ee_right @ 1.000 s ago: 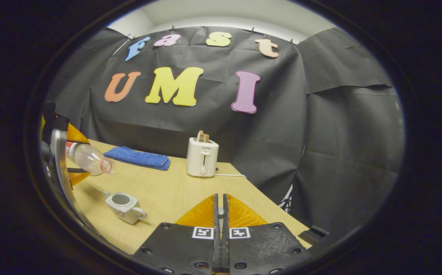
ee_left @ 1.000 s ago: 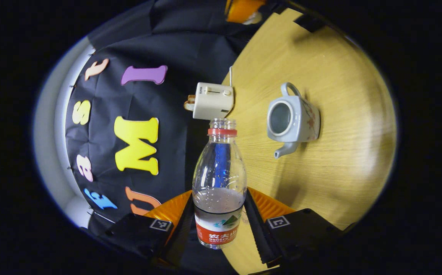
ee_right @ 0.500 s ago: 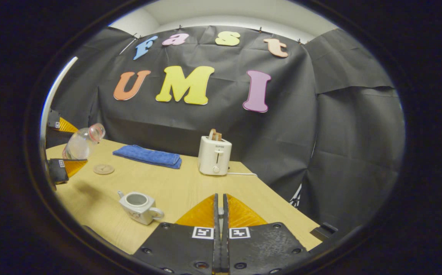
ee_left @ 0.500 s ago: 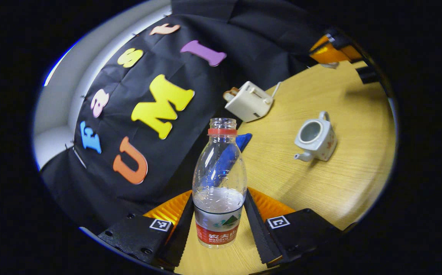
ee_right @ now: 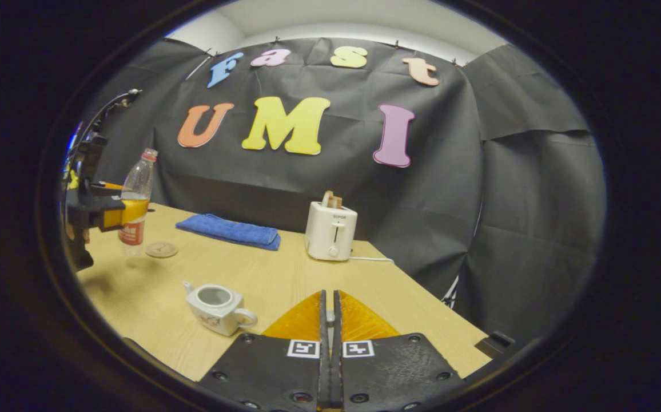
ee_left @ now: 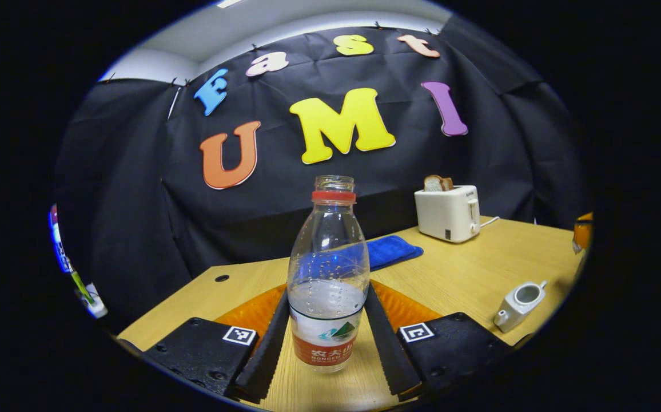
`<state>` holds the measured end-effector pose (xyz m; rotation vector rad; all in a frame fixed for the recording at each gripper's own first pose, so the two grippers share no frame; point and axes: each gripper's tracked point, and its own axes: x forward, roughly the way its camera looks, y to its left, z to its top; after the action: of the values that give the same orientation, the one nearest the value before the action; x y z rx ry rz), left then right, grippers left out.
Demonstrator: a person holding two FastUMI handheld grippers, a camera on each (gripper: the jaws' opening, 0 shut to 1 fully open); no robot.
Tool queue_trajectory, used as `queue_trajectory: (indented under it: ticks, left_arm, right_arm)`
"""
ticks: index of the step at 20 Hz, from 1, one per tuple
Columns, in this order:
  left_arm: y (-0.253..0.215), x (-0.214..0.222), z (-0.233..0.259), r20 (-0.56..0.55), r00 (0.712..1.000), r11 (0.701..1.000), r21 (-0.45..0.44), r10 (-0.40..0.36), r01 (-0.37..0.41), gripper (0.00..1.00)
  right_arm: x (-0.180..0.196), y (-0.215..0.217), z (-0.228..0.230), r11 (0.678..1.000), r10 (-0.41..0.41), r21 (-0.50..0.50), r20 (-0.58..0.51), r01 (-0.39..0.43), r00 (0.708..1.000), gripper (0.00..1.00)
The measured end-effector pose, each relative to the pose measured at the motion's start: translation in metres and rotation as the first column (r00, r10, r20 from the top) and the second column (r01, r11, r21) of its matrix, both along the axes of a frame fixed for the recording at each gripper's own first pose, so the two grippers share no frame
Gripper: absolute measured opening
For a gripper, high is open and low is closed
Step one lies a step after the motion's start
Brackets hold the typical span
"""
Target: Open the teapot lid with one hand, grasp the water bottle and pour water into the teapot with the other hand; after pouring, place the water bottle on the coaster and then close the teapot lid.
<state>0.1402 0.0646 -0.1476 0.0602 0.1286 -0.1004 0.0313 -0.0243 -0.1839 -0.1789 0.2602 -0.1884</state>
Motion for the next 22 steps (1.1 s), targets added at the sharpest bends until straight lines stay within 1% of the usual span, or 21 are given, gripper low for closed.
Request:
queue_trajectory:
  ticks: [1,4,8,12,14,16,19,22]
  left_arm:
    - [0.002,0.007,0.001,0.003,1.0,0.999,-0.04,0.004,-0.004,0.76]
    - [0.013,0.026,0.006,0.03,1.0,0.992,-0.123,0.009,-0.006,0.77]
    - [0.021,0.054,0.004,0.023,1.0,0.975,-0.22,0.015,-0.01,0.77]
    - [0.021,0.071,-0.015,-0.011,1.0,0.972,-0.236,0.011,-0.013,0.77]
    - [0.019,0.076,-0.025,-0.034,0.999,0.972,-0.236,0.008,-0.015,0.78]
    - [0.023,0.08,-0.028,-0.025,1.0,0.97,-0.241,0.012,-0.017,0.78]
    - [0.02,0.083,-0.033,-0.024,1.0,0.966,-0.258,-0.002,-0.004,0.79]
    - [0.017,0.085,-0.034,-0.009,1.0,0.967,-0.256,-0.006,0.004,0.79]
  right_arm:
    - [0.0,0.0,-0.001,1.0,0.0,-0.001,-0.003,0.0,1.0,0.0]
    - [0.001,0.0,-0.005,1.0,-0.001,0.003,-0.006,0.001,1.0,0.0]
    - [0.002,0.004,-0.006,1.0,0.019,-0.01,-0.006,-0.019,1.0,0.0]
    - [0.001,0.006,-0.002,0.999,0.032,-0.001,0.01,-0.032,0.999,0.0]
    - [0.001,0.009,-0.001,0.999,0.043,-0.011,0.013,-0.043,0.999,0.0]
    - [0.002,0.009,0.0,0.999,0.045,-0.014,0.017,-0.045,0.999,0.0]
    - [0.002,0.011,-0.002,0.999,0.046,-0.017,0.012,-0.046,0.999,0.0]
    - [0.002,0.01,-0.007,0.999,0.045,-0.025,-0.001,-0.046,0.999,0.0]
